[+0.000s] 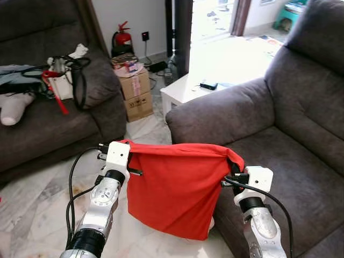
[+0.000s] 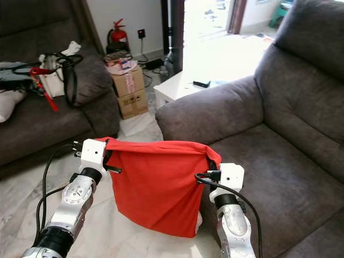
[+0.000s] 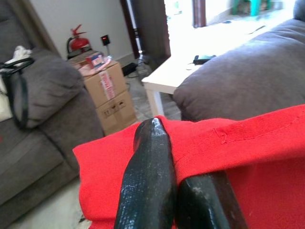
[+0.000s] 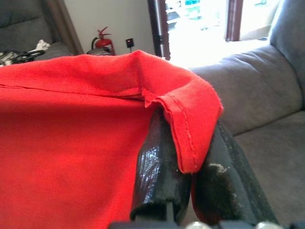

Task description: Move the pillow to the sofa from floor

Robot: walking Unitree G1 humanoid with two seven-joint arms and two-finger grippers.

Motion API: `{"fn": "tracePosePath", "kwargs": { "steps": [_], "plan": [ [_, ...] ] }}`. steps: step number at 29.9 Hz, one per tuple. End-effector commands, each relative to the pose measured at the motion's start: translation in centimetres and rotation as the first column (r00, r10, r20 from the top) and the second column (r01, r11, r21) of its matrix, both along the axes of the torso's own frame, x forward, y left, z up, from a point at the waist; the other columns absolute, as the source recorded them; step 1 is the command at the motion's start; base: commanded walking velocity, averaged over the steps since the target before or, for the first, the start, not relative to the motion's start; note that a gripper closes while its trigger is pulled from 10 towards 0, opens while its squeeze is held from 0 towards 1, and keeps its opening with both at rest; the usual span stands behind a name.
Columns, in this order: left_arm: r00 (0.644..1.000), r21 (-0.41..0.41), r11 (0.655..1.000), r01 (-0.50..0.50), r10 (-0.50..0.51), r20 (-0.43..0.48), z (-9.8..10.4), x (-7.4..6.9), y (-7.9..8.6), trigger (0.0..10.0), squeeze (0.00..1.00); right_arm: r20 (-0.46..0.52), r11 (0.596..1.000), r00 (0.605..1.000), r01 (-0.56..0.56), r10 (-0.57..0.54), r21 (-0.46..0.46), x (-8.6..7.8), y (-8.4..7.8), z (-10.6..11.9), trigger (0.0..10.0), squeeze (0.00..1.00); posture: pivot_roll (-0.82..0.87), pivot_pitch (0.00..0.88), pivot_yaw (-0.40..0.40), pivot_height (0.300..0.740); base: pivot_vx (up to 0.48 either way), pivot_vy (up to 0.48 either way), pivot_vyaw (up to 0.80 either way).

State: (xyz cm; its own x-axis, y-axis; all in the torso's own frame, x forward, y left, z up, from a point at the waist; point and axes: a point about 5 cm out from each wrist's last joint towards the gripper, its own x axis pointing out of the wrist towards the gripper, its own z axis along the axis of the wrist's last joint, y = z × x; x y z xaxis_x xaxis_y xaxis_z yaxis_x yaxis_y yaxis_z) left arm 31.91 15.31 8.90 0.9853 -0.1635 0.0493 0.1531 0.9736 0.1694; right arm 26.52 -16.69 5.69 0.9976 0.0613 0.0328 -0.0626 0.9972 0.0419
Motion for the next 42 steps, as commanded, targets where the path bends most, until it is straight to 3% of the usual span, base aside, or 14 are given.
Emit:
{"fn": "tracePosePath", "kwargs": {
  "steps": [1, 12, 42],
  "plan": [
    [0.998, -0.018, 0.999, -0.033, 0.034, 0.058, 1.0, 0.1, 1.0, 10.0, 0.00, 0.091, 0.997, 0.993, 0.080, -0.080, 0.005, 0.1, -1.4, 1.6, 10.0, 0.00, -0.04, 0.000, 0.071, 0.740, 0.000, 0.000, -0.80],
    [0.996, -0.009, 1.000, 0.014, -0.013, 0.088, 1.7, 0.7, -0.4, 10.0, 0.00, 0.104, 0.995, 0.990, 0.098, -0.096, -0.013, 0.4, -2.2, 2.1, 10.0, 0.00, -0.04, 0.015, 0.059, 0.740, 0.000, -0.258, -0.80],
    [0.996, -0.020, 1.000, 0.023, -0.021, 0.087, 1.7, 0.8, -0.6, 10.0, 0.00, 0.103, 0.994, 0.989, 0.105, -0.105, -0.002, 0.9, -1.8, 2.2, 10.0, 0.00, -0.03, 0.057, 0.058, 0.740, 0.000, -0.043, -0.80]
  ]
}}
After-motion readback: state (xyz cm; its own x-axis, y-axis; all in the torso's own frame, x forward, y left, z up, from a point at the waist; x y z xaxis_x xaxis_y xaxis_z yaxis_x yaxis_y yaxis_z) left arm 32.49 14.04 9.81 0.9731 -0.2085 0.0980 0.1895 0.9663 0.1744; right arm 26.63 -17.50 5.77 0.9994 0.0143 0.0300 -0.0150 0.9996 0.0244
